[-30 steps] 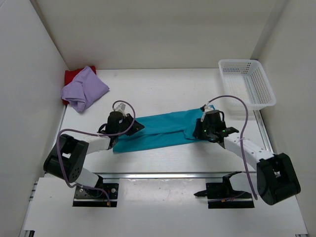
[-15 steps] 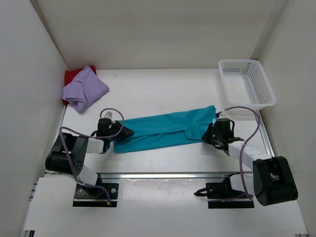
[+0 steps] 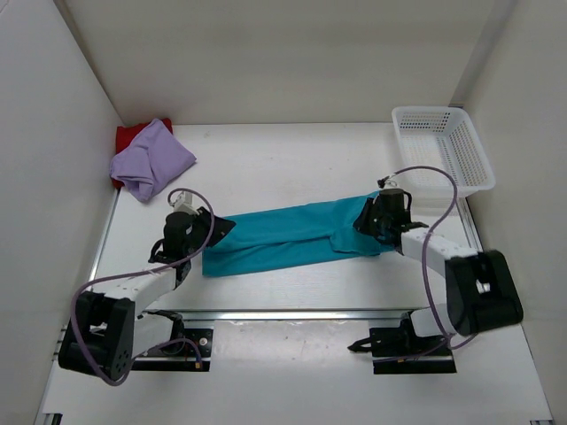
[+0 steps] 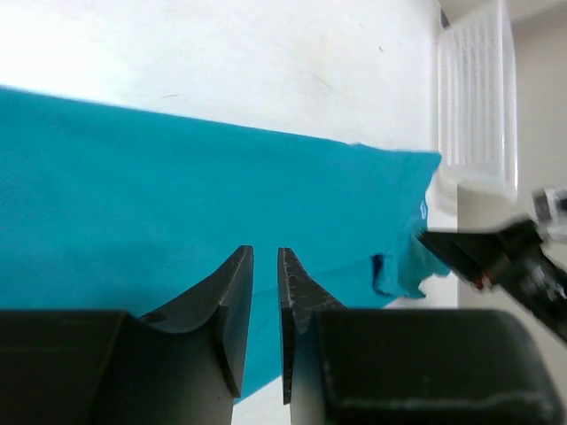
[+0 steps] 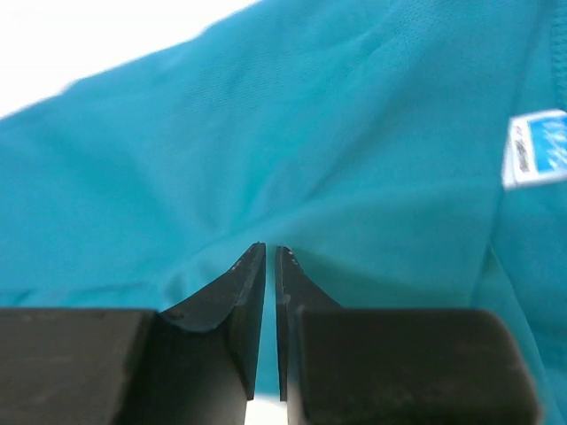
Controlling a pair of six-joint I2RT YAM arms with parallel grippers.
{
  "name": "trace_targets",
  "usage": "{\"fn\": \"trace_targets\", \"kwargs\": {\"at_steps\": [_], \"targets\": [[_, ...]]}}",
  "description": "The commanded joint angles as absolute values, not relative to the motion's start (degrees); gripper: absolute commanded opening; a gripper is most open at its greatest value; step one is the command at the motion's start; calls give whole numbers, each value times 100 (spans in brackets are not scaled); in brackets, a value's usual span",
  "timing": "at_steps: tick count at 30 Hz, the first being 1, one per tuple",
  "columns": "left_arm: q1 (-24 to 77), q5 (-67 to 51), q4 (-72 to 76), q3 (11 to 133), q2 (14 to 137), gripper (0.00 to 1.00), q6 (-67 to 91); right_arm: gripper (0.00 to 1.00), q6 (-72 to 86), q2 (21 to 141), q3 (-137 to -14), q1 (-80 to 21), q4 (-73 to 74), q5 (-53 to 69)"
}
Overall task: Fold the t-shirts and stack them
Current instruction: Rotate the tshirt 90 degrees
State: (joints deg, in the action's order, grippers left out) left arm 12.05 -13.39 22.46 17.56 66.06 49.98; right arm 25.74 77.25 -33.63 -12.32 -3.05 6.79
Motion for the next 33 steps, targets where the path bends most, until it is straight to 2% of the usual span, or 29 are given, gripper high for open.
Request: {"fn": "trace_targets", "kwargs": {"at_steps": [1,6,9,12,13,15,16,18,20,21,22,23,25,26,27,29,30,32,33], "targets": [[1616,-1151,1716,2196,6372,30,4458,9,2611,8680,-3891,-1370,-694,659],[1986,-1370,1678,2128,6232,33,4561,6,2593,10429,-5201,-1415,-325,1431],[1917,-1669,1696,2074,6213,38,4649,8,2602,11675,-6746,-1485,138,2091],[1863,-1986,1635,2170,6293,48,4614,3,2391,13204,-9728,-1555,1313,2301],[1855,-2091,1574,2214,6310,50,4562,1,2356,13488,-10330,-1564,1571,2355],[2012,-2196,1337,2442,6433,63,4317,0,2085,14462,-12627,-1678,2614,2347],[2117,-2223,1214,2565,6503,67,4255,1,1979,14797,-13239,-1740,3176,2225],[2267,-2215,1047,2706,6556,73,4052,6,1907,15351,-15798,-1723,3845,2215],[2434,-2276,1011,2716,6627,74,3955,12,2056,14561,-15420,-1618,3728,2679],[2452,-2259,1002,2725,6636,70,3929,13,1935,14285,-14885,-1626,3709,2689],[2478,-2267,985,2681,6627,49,3937,16,1673,13769,-14488,-1722,3866,2411],[2444,-2285,1080,2628,6575,36,3955,19,1383,13294,-14258,-1897,3911,2182],[2347,-2320,1099,2497,6495,25,4034,21,1161,12512,-13050,-2117,3781,1663],[2277,-2294,1090,2435,6434,20,4043,22,1204,11924,-12008,-2257,3379,1565],[2198,-2320,1072,2417,6425,19,4060,23,1291,11535,-11371,-2267,3036,1643],[2013,-2242,810,2408,6215,17,3938,25,1878,9975,-8618,-2407,1327,1819],[1952,-2206,635,2408,6170,17,3911,27,2020,9332,-8022,-2452,927,1741],[1829,-2136,493,2408,5925,17,3858,30,2634,8617,-5951,-2732,-450,1583],[1759,-2153,457,2382,5880,17,3841,31,2959,8352,-5576,-2925,-979,1599]]}}
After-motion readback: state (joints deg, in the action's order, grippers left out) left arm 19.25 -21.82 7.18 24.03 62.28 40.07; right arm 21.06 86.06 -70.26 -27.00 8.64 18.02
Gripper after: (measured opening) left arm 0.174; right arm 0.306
